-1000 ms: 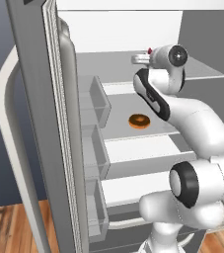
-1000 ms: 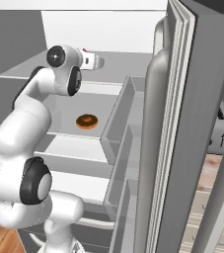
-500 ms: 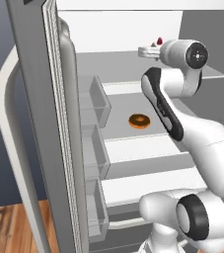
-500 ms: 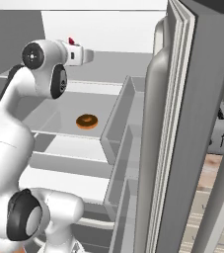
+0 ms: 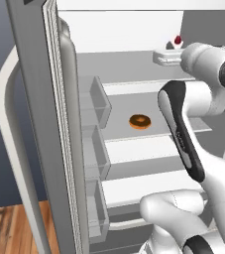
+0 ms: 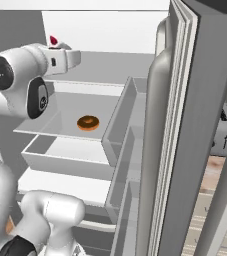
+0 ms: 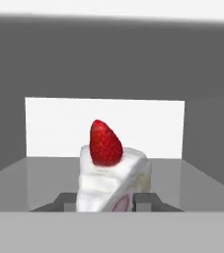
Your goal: Take the cake and donut from the fridge and place them on the empty tray on the dining counter.
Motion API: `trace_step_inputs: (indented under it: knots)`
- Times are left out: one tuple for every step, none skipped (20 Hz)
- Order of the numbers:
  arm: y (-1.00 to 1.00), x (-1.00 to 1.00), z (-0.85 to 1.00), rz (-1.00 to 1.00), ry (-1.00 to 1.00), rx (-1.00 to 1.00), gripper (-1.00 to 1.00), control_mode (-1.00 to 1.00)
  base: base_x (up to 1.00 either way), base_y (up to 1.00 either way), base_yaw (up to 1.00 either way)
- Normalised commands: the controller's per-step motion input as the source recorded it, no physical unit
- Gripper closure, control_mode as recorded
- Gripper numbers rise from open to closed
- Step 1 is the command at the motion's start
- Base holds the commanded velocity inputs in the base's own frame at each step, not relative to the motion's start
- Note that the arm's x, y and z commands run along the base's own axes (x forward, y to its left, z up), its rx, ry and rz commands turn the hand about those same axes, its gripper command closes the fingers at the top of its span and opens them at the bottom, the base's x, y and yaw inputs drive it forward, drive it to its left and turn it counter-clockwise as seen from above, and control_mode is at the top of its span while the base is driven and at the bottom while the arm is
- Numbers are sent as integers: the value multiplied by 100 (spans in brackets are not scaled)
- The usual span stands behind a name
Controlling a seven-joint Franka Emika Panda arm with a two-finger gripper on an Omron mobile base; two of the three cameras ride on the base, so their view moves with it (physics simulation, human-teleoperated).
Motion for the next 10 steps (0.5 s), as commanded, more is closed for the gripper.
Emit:
trace_step_inputs:
  knots:
    - [0, -100, 6, 3, 2, 0, 100, -100, 0, 0, 0]
    - [0, -100, 5, 3, 6, 0, 100, -100, 0, 0, 0]
    - [0, -100, 1, 3, 9, 0, 100, -100, 0, 0, 0]
    - [0, -100, 4, 4, 10, 0, 100, -100, 0, 0, 0]
    - [0, -100, 4, 4, 16, 0, 100, -100, 0, 0, 0]
    - [0, -100, 1, 5, 20, 0, 100, -100, 0, 0, 0]
    - [4, -100, 0, 5, 23, 0, 100, -100, 0, 0, 0]
    - [5, -100, 0, 1, 28, 0, 100, -100, 0, 0, 0]
    - [10, -100, 0, 0, 28, 0, 100, -100, 0, 0, 0]
    - [12, -100, 0, 0, 25, 0, 100, -100, 0, 0, 0]
